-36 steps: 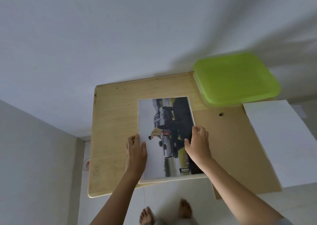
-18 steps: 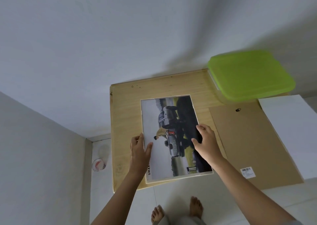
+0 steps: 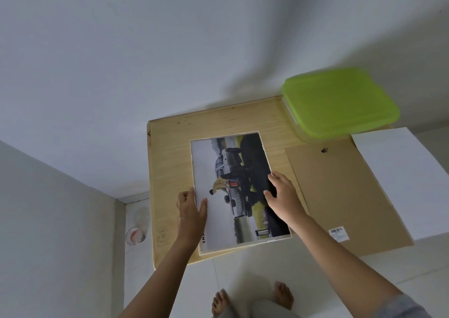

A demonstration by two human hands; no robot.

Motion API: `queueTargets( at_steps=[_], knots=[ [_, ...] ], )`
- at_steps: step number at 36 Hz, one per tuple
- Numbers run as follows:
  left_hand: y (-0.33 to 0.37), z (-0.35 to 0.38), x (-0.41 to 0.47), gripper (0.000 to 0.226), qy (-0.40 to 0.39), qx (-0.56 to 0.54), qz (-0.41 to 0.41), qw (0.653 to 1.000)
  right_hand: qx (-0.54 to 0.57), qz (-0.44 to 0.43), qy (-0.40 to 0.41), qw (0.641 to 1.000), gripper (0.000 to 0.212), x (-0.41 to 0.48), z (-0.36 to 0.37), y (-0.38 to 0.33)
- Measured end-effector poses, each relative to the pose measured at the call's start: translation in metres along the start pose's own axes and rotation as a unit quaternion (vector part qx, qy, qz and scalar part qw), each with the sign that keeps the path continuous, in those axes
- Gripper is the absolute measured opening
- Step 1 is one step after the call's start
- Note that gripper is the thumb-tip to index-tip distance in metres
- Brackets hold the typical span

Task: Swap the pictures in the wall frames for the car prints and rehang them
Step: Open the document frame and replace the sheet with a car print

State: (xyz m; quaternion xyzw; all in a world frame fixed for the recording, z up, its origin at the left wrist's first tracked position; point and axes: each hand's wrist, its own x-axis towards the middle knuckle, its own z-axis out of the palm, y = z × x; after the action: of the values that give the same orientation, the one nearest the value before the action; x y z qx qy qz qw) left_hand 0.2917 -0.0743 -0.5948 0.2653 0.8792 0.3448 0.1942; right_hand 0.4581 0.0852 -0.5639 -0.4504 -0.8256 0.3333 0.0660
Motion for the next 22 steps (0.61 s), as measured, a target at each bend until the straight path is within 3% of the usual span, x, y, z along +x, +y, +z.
queueTargets(
  at_steps=[5, 12, 18, 22],
  knots=[
    [0.028, 0.002, -0.005, 0.050, 0.028, 0.027, -0.042, 0.998, 0.017, 0.020, 0.016, 1.000, 0.045, 0.002, -0.030, 0.020],
    [0.099, 0.044, -0.031, 0.040, 0.041, 0.013, 0.049, 0.998, -0.030, 0.024, 0.014, 0.999, 0.046, -0.001, -0.098, 0.083],
    [0.161, 0.120, -0.084, 0.048, -0.058, 0.098, 0.143, 0.983, -0.100, 0.042, -0.026, 0.994, 0.050, -0.028, -0.133, 0.147],
    [0.179, 0.164, -0.115, 0.057, -0.125, 0.183, 0.134, 0.966, -0.149, 0.028, -0.072, 0.986, 0.053, -0.043, -0.139, 0.174]
  ],
)
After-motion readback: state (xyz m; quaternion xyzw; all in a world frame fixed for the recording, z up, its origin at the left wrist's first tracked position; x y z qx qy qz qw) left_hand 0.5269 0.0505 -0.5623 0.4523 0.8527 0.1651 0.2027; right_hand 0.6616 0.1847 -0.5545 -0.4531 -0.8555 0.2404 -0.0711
